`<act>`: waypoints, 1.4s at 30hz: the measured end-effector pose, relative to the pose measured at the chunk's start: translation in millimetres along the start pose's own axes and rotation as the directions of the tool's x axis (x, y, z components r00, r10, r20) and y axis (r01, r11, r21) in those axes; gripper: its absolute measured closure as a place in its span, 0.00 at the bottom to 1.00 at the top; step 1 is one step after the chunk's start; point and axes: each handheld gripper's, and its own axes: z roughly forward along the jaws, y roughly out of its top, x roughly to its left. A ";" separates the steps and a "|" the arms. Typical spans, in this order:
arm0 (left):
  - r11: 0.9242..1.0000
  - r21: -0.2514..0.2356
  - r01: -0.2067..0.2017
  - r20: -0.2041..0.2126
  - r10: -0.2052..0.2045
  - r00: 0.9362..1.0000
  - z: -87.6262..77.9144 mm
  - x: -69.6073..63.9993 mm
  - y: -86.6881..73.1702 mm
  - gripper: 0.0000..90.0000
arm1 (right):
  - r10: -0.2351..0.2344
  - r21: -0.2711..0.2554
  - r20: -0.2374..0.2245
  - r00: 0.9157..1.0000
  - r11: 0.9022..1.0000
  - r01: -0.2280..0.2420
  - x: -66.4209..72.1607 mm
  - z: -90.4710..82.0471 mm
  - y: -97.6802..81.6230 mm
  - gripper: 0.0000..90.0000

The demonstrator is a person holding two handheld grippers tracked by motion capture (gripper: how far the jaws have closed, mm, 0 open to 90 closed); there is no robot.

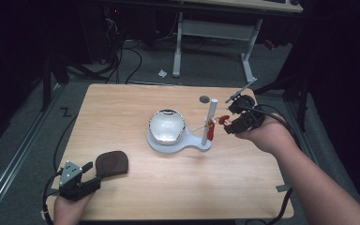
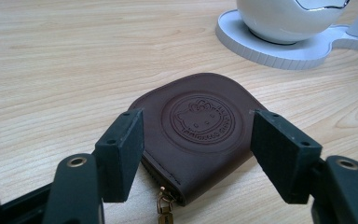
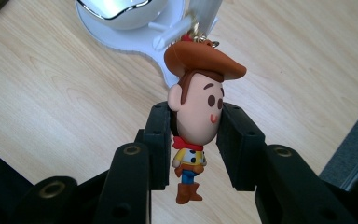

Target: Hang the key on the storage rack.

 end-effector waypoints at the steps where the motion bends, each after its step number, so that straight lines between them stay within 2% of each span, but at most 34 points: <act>1: 1.000 -0.001 0.000 0.000 0.000 1.000 0.2 -0.1 0.0 0.39 | 0.008 0.001 -0.004 1.000 1.000 -0.008 -0.1 3.9 -2.4 0.74; 12: 1.000 -0.003 0.002 -0.003 -0.002 1.000 -0.8 -1.2 -0.3 0.39 | 0.041 -0.013 -0.047 0.998 0.999 -0.042 1.4 42.4 -18.1 0.74; 15: 1.000 0.001 0.002 -0.003 -0.002 1.000 -0.4 -1.0 -0.6 0.39 | 0.042 -0.029 -0.053 0.998 0.999 -0.044 0.8 53.5 -19.6 0.74; 18: 1.000 0.004 -0.002 -0.003 0.002 1.000 -0.3 -1.0 -0.5 0.39 | 0.074 -0.051 -0.059 0.996 0.996 -0.077 1.5 63.0 -20.5 0.73; 19: 1.000 0.004 -0.002 -0.002 0.002 1.000 -0.2 -1.0 -0.3 0.40 | 0.062 -0.065 -0.055 0.997 0.996 -0.066 0.5 66.0 -20.6 0.73; 22: 1.000 0.007 -0.003 -0.001 0.003 1.000 0.8 -0.5 -0.1 0.40 | 0.071 -0.079 -0.052 0.996 0.994 -0.075 0.6 73.5 -19.9 0.73; 34: 1.000 0.010 -0.001 -0.001 0.001 1.000 0.9 0.4 -0.8 0.40 | 0.093 -0.079 -0.049 0.994 0.992 -0.097 -0.2 95.3 -17.7 0.73; 37: 1.000 0.011 -0.003 -0.001 0.003 1.000 1.2 -0.3 -0.9 0.40 | 0.111 -0.086 -0.058 0.992 0.989 -0.116 -0.9 99.5 -19.3 0.69; 39: 1.000 0.013 -0.003 0.000 0.003 1.000 1.4 -0.7 -1.0 0.40 | 0.124 -0.081 -0.080 0.989 0.988 -0.131 -2.2 101.4 -20.8 0.69; 42: 1.000 0.014 0.000 0.001 0.000 1.000 1.9 -0.6 -1.0 0.41 | 0.120 -0.086 -0.079 0.990 0.988 -0.126 -0.7 99.3 -23.9 0.68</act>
